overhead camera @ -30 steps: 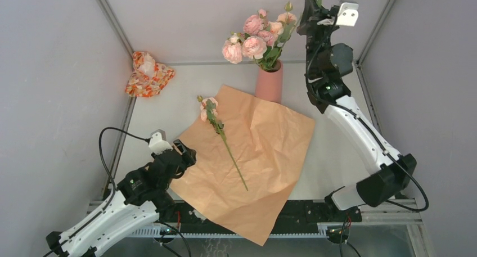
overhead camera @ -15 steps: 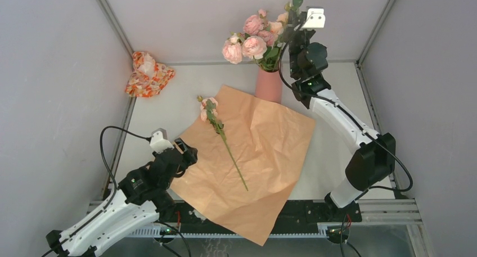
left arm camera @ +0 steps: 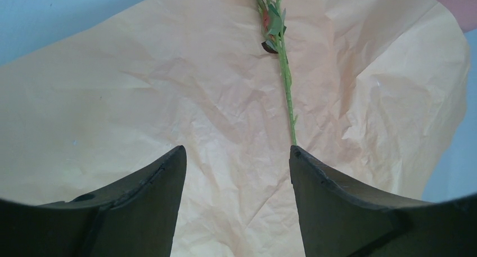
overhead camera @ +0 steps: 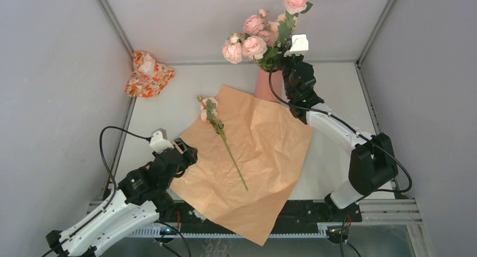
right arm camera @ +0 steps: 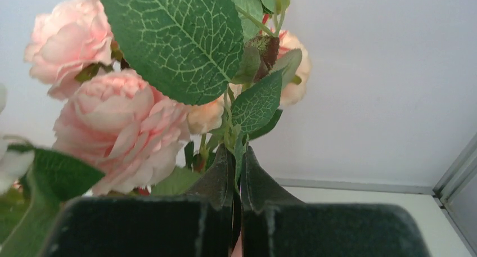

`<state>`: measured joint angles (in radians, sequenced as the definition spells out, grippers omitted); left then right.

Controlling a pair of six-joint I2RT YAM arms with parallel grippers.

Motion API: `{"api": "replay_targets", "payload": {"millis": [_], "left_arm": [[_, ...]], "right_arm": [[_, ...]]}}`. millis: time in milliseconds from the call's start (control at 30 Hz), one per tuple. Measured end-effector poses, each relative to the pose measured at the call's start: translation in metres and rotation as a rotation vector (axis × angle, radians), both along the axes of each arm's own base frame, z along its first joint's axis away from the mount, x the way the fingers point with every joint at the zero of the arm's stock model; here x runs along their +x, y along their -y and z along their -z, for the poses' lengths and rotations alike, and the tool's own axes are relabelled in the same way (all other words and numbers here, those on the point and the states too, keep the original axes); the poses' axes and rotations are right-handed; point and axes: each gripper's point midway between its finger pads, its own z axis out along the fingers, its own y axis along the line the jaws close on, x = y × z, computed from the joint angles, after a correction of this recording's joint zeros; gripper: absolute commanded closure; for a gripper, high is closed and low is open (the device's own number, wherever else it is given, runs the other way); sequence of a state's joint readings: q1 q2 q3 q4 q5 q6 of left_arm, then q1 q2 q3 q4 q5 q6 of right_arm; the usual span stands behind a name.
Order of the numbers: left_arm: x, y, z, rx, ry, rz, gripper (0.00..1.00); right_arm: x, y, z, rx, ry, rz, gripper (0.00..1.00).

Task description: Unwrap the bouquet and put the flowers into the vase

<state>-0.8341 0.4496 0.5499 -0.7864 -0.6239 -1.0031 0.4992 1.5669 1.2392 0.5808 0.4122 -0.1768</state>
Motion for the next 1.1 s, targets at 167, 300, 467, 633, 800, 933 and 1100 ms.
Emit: {"api": "replay_targets", "payload": {"millis": [167,300,467,633,800,933,1100], "left_arm": [[0.0,0.0,-0.001,-0.005,0.005,0.001,0.28],[0.0,0.001,-0.002,-0.008,0.007,0.002,0.28],[0.002,0.002,-0.001,0.005,0.006,0.008,0.27],[0.007,0.008,0.002,0.063,-0.024,0.027,0.26],[0.019,0.022,-0.014,0.069,-0.004,0.052,0.24],[0.03,0.034,-0.019,0.093,-0.005,0.067,0.23],[0.052,0.066,-0.022,0.139,-0.059,0.11,0.23]], "right_arm": [[-0.019,-0.009,0.018,-0.005,-0.037,-0.023,0.49],[-0.033,-0.014,0.027,-0.02,-0.066,-0.016,0.36],[-0.047,-0.01,0.024,-0.017,-0.092,-0.002,0.28],[-0.062,0.001,0.014,0.004,-0.102,0.015,0.26],[-0.085,0.019,0.018,0.03,-0.128,0.04,0.25],[-0.114,0.038,0.027,0.089,-0.156,0.05,0.25],[-0.163,0.056,0.022,0.244,-0.133,-0.01,0.24]]}}
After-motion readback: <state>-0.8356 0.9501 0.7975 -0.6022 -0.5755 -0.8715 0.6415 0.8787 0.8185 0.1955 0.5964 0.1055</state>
